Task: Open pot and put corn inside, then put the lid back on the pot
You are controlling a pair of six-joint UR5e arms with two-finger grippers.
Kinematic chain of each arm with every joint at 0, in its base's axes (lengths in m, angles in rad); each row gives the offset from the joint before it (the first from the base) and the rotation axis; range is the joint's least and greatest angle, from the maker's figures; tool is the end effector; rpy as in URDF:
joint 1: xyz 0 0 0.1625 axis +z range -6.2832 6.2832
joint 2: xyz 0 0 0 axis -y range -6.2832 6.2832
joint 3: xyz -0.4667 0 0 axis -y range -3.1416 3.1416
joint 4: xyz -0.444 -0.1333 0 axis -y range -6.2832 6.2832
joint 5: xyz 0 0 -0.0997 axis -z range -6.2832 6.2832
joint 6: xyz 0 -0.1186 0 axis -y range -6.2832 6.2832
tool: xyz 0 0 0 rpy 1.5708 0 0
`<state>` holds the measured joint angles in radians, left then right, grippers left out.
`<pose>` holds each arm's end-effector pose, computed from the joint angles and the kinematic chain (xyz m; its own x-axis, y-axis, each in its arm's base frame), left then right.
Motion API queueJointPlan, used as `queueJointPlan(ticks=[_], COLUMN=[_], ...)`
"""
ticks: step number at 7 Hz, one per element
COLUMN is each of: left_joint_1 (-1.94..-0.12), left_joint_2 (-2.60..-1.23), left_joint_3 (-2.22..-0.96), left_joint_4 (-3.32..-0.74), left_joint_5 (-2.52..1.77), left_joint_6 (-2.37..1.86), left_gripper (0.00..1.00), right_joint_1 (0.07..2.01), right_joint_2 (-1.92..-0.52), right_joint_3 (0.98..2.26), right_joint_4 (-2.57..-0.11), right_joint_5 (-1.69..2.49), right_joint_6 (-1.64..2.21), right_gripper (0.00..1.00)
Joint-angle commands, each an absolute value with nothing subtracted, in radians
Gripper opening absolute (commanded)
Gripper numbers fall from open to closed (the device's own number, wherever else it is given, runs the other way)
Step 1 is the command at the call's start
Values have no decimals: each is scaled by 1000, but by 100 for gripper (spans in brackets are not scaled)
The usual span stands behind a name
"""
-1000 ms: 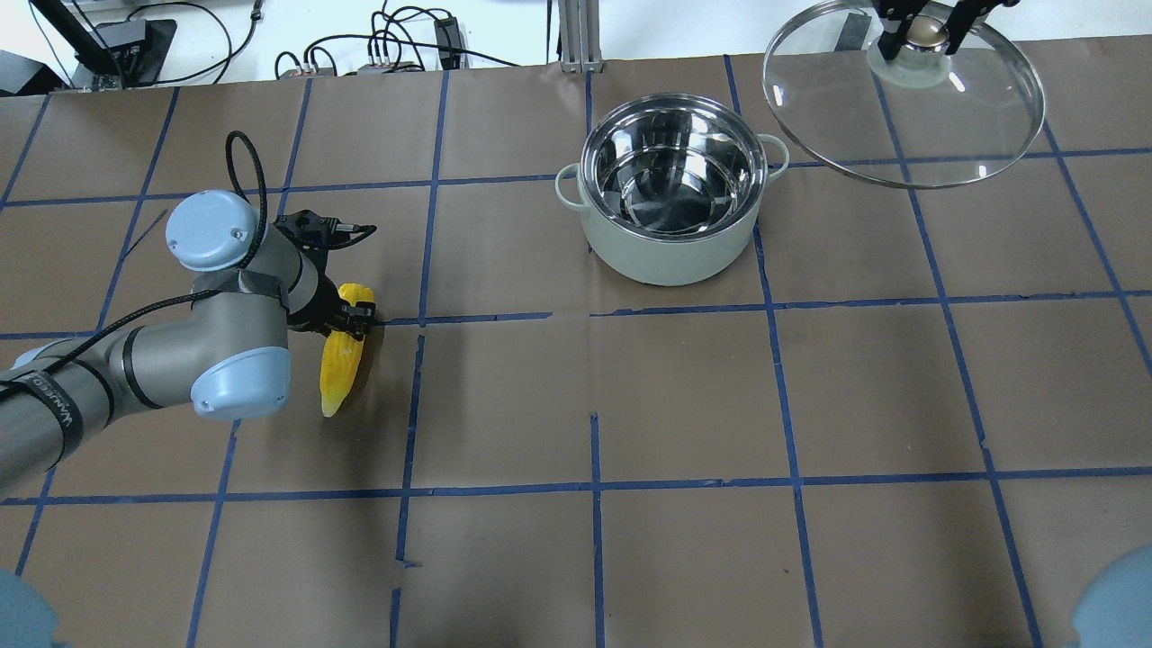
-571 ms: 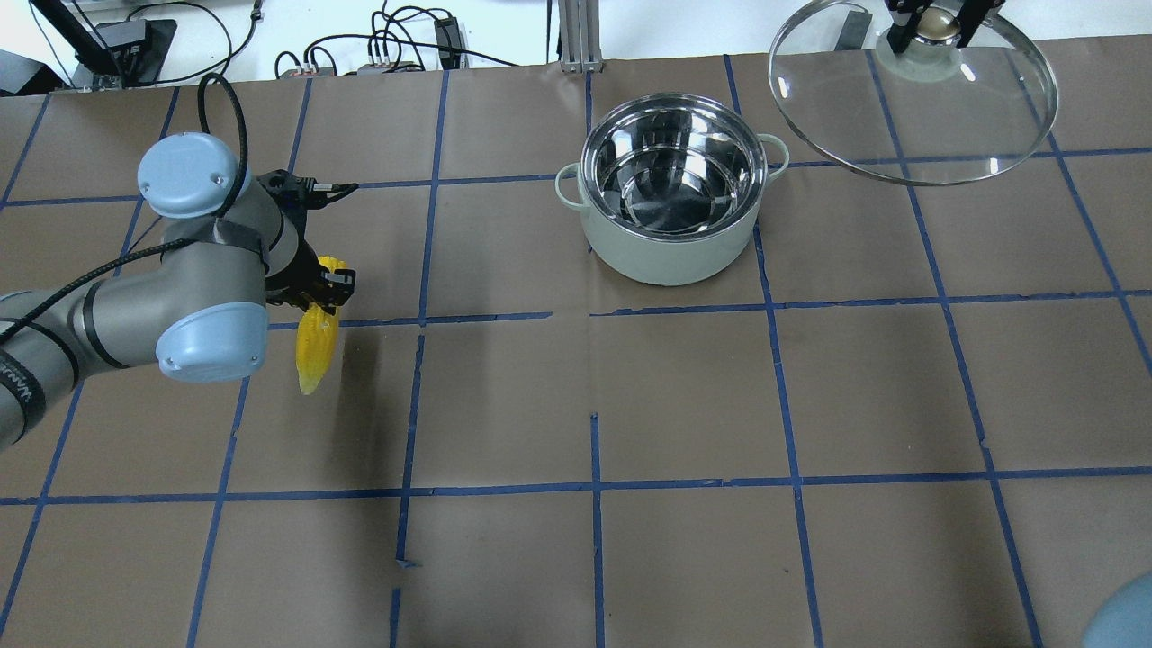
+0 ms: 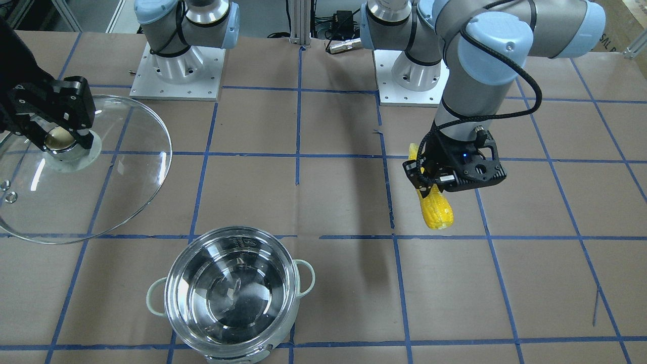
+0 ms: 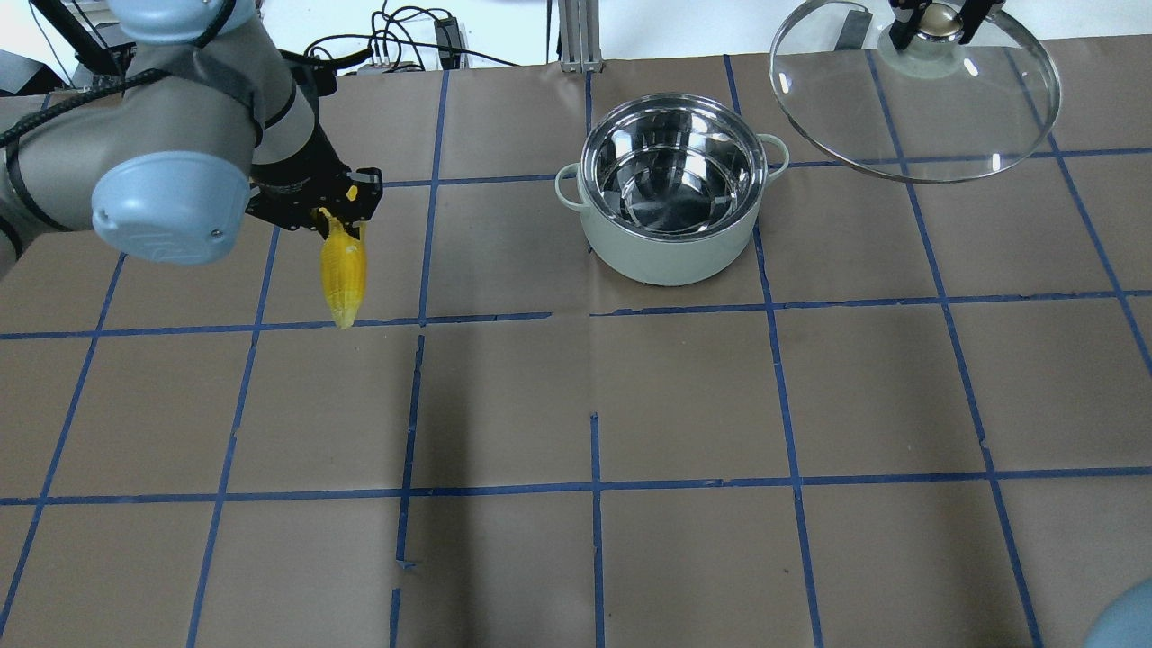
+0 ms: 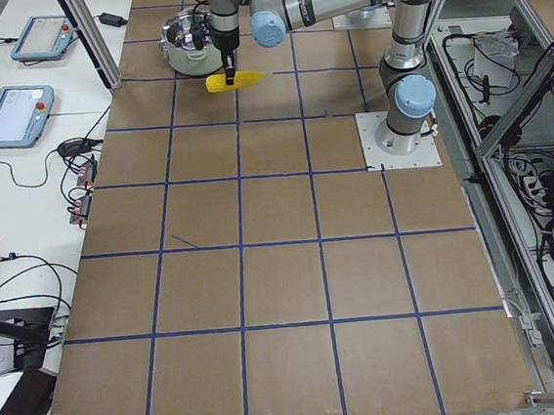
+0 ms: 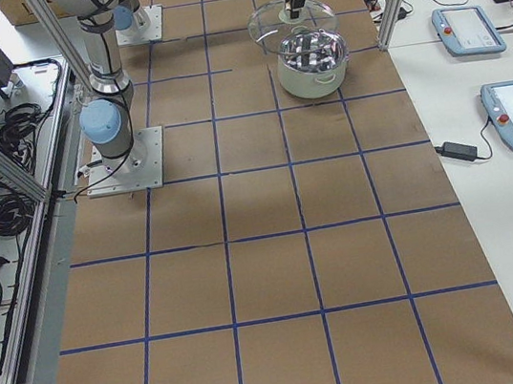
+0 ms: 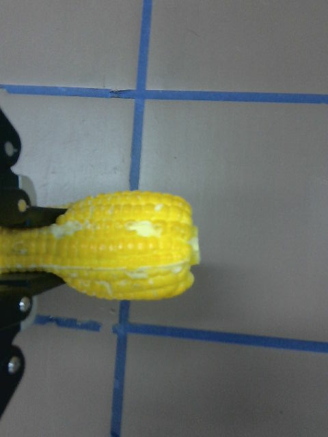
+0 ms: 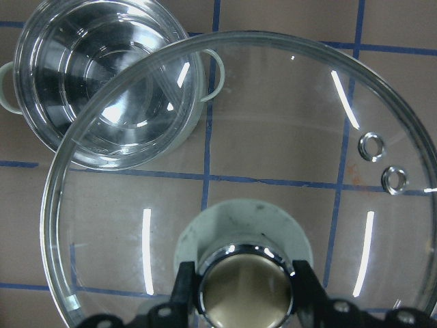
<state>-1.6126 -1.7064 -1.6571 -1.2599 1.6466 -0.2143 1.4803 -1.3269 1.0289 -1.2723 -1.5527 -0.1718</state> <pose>-0.1495 -0.6003 0.4183 -0.9826 -0.1775 -0.0548 -0.1713 0.9798 -0.1029 0.0773 -0.6464 0.6271 -0.9965 -0.0812 -0.0179 -0.0812 0.9967 -0.0026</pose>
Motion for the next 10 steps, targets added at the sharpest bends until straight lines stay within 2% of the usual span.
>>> queueJointPlan(ticks=[1,3,5,8,10], left_joint_1=[-1678,-1684,-1733,-1814,-1854], left_joint_2=[-1745,-1796,-1911,-2119,-2193], left_joint_3=[-1574,-1498,-1384,-1165,-1123], left_joint_4=[-1287,-1270,-1197,-1160,-1160], left_joint_5=[1584,1487,1378,1281,1258], left_joint_6=[-354,-359,-411,-561,-598], left_gripper=[18,17,17,18,18], right_joint_1=[1480,1461,1382,1374,1376], right_joint_2=[-1327,-1327,-1327,-1327,-1327], right_joint_3=[1032,1035,1042,1042,1042], right_joint_4=[-1278,-1278,-1269,-1267,-1267], right_joint_5=[-1552,-1552,-1537,-1554,-1552], right_joint_6=[-170,-166,-173,-163,-163], right_gripper=[18,18,18,18,18])
